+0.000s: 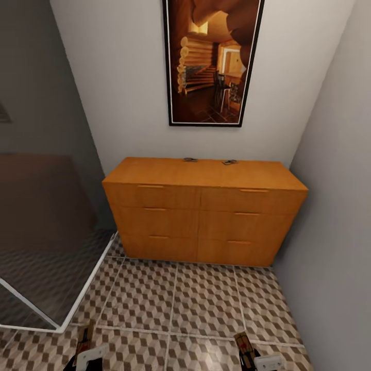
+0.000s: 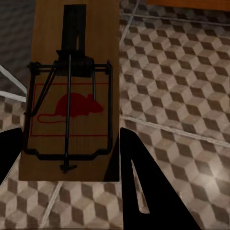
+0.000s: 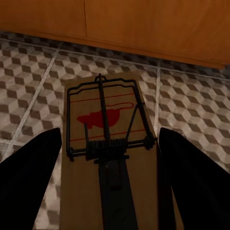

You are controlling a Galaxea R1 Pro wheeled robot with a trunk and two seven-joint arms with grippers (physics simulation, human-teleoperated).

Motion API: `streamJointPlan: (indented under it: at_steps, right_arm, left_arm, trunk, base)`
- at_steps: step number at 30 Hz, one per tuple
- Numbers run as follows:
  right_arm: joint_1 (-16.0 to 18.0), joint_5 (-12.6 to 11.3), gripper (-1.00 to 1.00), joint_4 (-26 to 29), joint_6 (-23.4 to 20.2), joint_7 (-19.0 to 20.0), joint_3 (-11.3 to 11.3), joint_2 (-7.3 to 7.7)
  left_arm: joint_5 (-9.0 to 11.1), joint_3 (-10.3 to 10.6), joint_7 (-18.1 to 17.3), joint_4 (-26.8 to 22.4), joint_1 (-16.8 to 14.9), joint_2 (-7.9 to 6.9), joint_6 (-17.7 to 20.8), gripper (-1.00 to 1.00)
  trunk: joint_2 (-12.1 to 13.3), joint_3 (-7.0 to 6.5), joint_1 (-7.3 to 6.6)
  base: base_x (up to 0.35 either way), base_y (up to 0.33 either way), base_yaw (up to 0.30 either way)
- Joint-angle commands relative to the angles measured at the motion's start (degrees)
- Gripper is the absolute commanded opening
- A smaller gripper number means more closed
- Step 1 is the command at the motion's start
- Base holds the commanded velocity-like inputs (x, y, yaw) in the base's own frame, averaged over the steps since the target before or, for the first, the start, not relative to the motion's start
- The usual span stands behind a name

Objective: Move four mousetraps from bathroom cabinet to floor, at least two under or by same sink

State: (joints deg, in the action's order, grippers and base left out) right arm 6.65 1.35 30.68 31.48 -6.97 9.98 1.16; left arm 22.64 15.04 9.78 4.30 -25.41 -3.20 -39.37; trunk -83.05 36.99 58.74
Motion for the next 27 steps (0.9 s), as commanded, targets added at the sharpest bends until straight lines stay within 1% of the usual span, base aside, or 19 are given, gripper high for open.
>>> streamJointPlan:
  at_steps: [1,10,27]
  right_arm:
    - [0.03,0.14,-1.00,0.00,0.07,-0.59,0.39,0.07]
    - [0.03,0.14,-1.00,-0.01,0.07,-0.59,0.41,0.07]
    - [0.03,0.14,-1.00,-0.09,0.07,-0.59,0.44,0.07]
  left_arm:
    - [0.03,0.51,0.24,0.18,-0.08,0.04,-0.18,-1.00]
    - [0.03,0.43,0.22,0.18,-0.08,-0.06,-0.29,-1.00]
    - [0.03,0.43,0.19,0.18,-0.08,-0.07,-0.27,-1.00]
  trunk:
    - [-0.03,0.11,-0.01]
    - [-0.03,0.66,-0.01]
    - [-0.03,1.71,-0.01]
  base:
    - [-0.066,0.183,0.205]
    - [-0.091,0.180,0.203]
    - [-0.010,0.012,0.199]
